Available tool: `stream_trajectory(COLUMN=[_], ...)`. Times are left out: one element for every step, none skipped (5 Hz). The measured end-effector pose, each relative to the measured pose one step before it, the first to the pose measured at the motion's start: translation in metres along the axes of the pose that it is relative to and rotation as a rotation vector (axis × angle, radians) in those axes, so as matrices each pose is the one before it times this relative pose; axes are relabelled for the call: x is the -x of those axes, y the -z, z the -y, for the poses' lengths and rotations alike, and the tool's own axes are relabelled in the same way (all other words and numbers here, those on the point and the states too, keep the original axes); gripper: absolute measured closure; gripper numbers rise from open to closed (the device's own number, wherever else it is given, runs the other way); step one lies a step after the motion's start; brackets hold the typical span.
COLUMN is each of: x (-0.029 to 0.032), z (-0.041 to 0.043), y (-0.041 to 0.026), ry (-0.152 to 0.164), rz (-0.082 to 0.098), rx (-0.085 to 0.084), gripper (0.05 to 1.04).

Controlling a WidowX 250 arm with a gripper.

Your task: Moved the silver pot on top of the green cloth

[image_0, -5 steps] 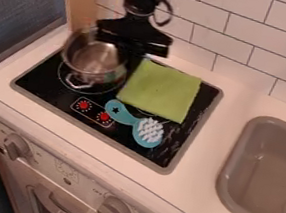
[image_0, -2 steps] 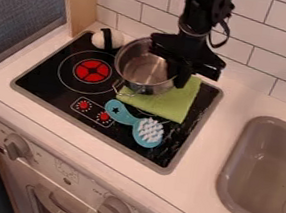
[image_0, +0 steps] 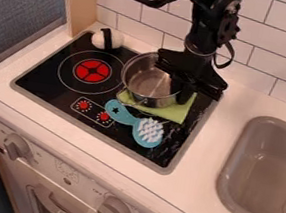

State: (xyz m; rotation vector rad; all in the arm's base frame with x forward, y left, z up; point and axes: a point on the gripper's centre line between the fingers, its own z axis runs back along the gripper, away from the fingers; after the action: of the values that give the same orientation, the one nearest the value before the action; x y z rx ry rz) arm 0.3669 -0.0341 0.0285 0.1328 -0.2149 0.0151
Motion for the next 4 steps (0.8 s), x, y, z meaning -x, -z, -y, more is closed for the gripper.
stream_trajectory(x=[0.00176, -0.00103, 0.00116, 0.00245], z=[0.00451, 0.00073, -0.00009, 0.00094], y=[0.00543, 0.00010, 0.00098, 0.00135], ry=[0.0170, -0.0084, 0.0015, 0.0110], rz=[-0.0365, 0.0017, -0.0118, 0.0002], rx=[0.0186, 0.0376, 0.0318, 0.0073], gripper=[0.791, 0.505, 0.202, 0.069])
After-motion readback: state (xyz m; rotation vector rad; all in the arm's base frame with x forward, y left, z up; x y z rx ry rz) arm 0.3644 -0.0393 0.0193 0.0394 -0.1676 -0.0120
